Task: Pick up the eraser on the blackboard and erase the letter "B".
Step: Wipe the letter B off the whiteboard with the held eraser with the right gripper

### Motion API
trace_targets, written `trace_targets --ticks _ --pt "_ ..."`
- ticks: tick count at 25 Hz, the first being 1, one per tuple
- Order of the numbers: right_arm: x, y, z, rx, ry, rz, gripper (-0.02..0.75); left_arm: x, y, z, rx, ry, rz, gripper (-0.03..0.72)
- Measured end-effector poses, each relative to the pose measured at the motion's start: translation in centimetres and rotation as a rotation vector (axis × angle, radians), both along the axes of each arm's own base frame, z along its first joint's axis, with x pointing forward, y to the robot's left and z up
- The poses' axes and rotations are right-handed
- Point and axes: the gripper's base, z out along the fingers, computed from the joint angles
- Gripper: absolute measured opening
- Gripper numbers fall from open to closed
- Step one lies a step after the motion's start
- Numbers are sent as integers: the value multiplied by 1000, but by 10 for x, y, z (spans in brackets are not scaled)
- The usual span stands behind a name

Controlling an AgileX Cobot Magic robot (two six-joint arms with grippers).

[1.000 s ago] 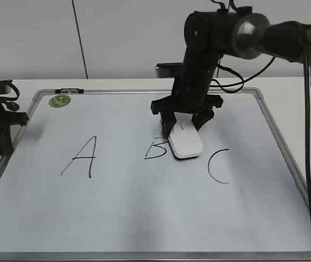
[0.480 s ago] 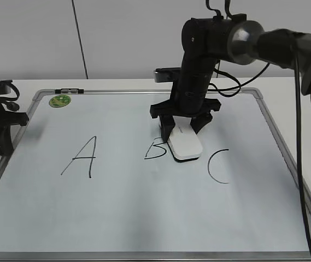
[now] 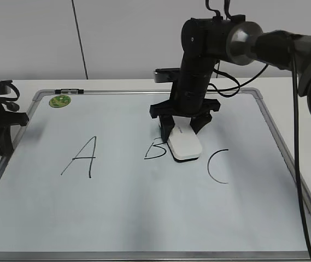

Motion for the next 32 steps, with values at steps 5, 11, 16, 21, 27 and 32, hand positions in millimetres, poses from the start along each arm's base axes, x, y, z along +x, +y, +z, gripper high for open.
trace_targets --ticks 5,11,16,21,27,32 --pt "0 1 0 9 4 -2 528 0 0 0 0 0 0 31" --pt "-7 15 -1 -30 -16 49 528 0 0 0 0 0 0 31" --pt "-15 32 -1 -25 -23 85 528 0 0 0 0 0 0 31" --pt "-22 48 -1 10 -15 102 528 0 0 0 0 0 -1 31" --pt "-32 66 -2 71 10 112 528 0 0 0 0 0 -1 31" --pt "-38 76 -2 119 30 110 528 0 0 0 0 0 -1 31"
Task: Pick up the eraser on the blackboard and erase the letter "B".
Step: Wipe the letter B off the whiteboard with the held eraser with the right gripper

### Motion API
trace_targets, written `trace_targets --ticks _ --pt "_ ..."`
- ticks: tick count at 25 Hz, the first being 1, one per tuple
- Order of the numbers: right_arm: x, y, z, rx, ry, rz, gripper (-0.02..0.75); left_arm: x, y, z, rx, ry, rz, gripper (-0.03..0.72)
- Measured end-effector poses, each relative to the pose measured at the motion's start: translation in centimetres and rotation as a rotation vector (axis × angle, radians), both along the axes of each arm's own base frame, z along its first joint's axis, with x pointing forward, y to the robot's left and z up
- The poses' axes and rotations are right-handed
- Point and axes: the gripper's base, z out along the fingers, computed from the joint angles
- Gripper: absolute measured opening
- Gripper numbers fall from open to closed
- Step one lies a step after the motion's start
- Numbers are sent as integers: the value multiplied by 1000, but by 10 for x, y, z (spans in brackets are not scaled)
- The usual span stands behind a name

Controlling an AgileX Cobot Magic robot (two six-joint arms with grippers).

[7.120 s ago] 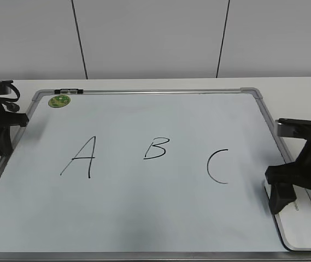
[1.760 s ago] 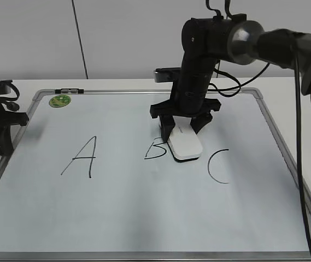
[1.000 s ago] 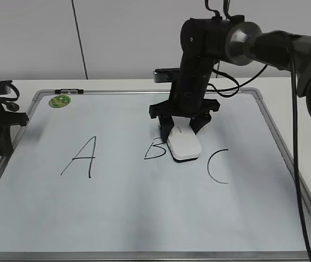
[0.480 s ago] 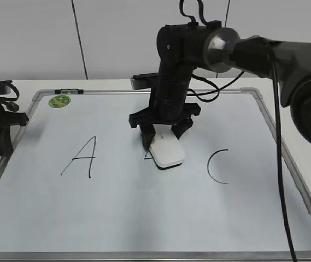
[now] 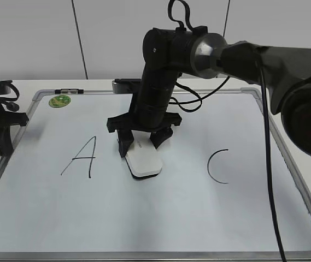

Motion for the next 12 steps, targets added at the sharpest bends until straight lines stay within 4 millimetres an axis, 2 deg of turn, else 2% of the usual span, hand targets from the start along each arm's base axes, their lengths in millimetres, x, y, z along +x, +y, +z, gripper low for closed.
trace_targets --ticks 12 --pt "0 -1 0 -10 -6 1 527 0 0 0 0 0 -1 30"
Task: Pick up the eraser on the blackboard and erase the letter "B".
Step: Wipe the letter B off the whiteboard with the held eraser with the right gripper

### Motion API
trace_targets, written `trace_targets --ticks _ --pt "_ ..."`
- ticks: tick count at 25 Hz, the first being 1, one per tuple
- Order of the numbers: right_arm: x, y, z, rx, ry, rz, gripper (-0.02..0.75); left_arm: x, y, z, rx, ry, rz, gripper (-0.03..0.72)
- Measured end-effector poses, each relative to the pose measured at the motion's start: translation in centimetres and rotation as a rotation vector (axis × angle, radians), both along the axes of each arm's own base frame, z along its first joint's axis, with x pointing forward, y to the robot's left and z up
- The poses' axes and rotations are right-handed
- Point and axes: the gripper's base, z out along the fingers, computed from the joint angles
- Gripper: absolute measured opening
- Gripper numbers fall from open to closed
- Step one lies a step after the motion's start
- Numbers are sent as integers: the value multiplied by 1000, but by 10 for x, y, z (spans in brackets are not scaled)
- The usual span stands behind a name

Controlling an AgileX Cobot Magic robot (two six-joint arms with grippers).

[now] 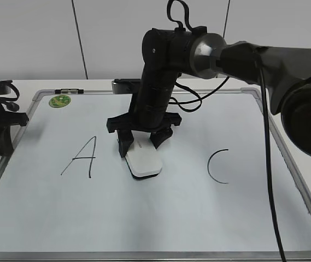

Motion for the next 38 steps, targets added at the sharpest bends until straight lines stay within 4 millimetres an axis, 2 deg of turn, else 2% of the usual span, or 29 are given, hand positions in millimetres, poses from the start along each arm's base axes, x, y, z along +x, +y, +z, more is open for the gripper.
trace_targets --ticks 11,28,38 --pt "12 -17 1 34 20 -61 527 0 0 0 0 0 0 29" --pt "38 -71 7 -61 -40 -146 527 0 0 0 0 0 0 29" --pt "37 -69 7 -38 -26 -152 527 0 0 0 0 1 -1 29"
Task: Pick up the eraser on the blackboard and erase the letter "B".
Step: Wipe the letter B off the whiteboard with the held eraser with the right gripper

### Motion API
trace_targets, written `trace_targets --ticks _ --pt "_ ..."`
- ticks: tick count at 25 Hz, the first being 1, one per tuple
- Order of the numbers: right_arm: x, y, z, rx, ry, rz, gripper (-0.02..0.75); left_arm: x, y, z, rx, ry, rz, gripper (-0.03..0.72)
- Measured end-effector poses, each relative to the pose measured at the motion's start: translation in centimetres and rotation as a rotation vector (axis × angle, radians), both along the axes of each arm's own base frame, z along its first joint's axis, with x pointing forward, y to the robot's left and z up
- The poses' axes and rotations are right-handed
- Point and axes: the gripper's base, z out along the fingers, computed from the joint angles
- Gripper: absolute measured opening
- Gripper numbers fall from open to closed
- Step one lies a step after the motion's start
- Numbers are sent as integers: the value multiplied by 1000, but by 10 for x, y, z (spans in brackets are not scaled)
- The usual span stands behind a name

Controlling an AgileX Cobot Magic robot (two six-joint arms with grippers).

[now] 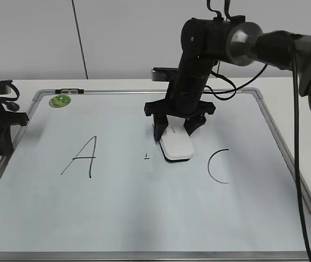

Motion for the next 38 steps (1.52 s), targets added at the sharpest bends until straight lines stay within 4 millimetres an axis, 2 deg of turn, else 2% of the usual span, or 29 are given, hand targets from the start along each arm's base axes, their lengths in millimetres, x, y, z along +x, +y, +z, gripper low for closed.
trace_targets --ticks 9,12,22,29,38 --pt "-13 24 -1 -32 -15 70 527 0 0 0 0 2 0 29" --pt "-23 42 0 -27 -13 109 527 0 0 0 0 2 -2 29" --pt "-48 81 -3 22 20 177 527 0 0 0 0 2 -2 29" --pt "-58 95 -3 75 53 185 527 0 0 0 0 2 -2 29" --pt "-57 91 3 40 15 199 527 0 0 0 -2 2 0 29"
